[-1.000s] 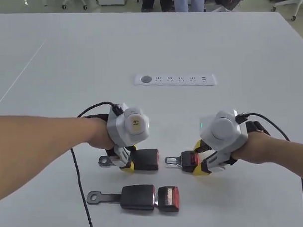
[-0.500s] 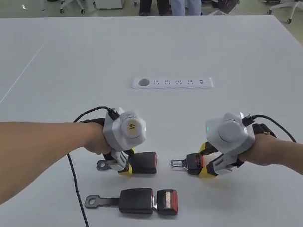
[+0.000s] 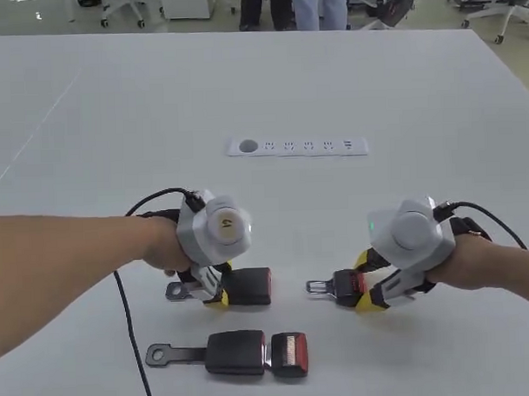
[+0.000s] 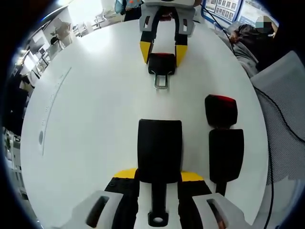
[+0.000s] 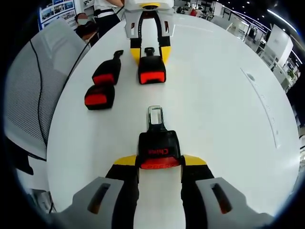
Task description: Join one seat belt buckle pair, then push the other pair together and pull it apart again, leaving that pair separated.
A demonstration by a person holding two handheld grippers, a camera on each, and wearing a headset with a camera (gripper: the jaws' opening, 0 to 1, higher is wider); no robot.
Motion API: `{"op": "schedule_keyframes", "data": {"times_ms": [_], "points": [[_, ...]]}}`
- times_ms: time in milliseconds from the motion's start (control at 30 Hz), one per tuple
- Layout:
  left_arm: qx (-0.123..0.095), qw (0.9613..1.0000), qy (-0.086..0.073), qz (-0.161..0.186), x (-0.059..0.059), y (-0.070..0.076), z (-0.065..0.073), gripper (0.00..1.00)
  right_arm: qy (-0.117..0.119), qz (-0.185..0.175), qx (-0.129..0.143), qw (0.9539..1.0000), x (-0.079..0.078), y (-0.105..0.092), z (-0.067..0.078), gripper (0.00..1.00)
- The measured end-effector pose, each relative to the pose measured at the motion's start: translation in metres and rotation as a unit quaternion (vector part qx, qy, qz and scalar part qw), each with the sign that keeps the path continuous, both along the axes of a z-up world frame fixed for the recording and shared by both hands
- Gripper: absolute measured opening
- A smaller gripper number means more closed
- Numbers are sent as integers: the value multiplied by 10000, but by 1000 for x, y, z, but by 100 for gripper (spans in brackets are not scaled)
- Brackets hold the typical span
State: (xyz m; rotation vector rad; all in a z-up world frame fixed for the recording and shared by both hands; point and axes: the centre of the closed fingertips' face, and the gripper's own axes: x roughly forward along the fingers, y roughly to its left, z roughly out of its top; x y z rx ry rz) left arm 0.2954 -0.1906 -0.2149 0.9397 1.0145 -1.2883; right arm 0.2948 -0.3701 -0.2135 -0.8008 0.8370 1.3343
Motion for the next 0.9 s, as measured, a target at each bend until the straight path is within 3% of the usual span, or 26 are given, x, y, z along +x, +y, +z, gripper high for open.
{"op": "schedule_keyframes", "data": {"times_ms": [900], "points": [[98,9999,-1,-28,-2,-3,2,32,-88,77,-44,9999,0,-4,0,33]]}}
